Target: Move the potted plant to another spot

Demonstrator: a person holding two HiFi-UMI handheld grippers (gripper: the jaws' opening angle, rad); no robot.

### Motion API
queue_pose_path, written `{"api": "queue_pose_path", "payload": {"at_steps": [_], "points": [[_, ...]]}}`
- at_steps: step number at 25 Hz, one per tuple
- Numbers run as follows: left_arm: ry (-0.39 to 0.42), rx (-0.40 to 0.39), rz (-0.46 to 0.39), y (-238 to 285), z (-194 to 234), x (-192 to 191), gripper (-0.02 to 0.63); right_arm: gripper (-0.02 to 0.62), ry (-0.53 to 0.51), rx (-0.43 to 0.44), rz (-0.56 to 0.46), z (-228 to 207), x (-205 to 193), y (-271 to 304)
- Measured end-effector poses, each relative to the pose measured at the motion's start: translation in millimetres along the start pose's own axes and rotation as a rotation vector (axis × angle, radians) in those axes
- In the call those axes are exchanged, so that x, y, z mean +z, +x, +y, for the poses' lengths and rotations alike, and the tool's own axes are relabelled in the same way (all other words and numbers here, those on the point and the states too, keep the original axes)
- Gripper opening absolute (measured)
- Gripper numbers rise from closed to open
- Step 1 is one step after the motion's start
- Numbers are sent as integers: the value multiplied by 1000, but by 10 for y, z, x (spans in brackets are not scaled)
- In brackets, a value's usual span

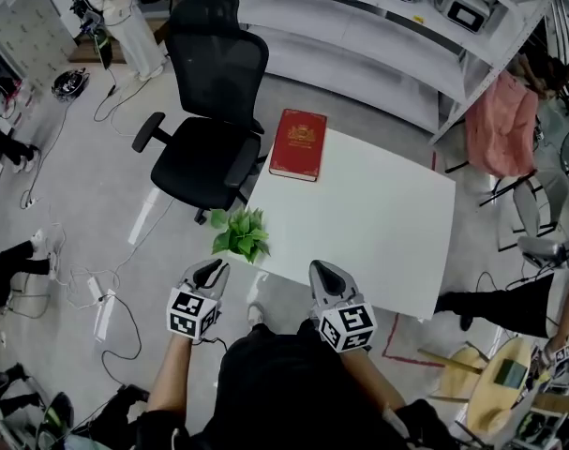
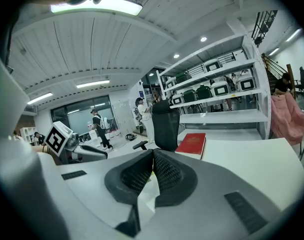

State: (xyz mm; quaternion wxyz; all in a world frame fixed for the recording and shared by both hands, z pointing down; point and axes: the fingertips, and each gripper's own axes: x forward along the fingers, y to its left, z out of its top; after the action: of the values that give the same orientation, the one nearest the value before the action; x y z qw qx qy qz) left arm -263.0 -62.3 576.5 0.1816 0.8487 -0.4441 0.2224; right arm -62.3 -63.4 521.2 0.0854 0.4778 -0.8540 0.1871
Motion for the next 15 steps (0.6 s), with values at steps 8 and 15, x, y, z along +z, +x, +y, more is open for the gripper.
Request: {"api": "queue_pose_path", "payload": {"at_steps": [8, 15], "points": [[-61, 250, -324, -488, -1, 800, 27, 14, -39, 54, -17, 173, 206, 205], [-57, 415, -459, -692, -106, 857, 20, 14, -46, 90, -28, 322, 262, 233]]}}
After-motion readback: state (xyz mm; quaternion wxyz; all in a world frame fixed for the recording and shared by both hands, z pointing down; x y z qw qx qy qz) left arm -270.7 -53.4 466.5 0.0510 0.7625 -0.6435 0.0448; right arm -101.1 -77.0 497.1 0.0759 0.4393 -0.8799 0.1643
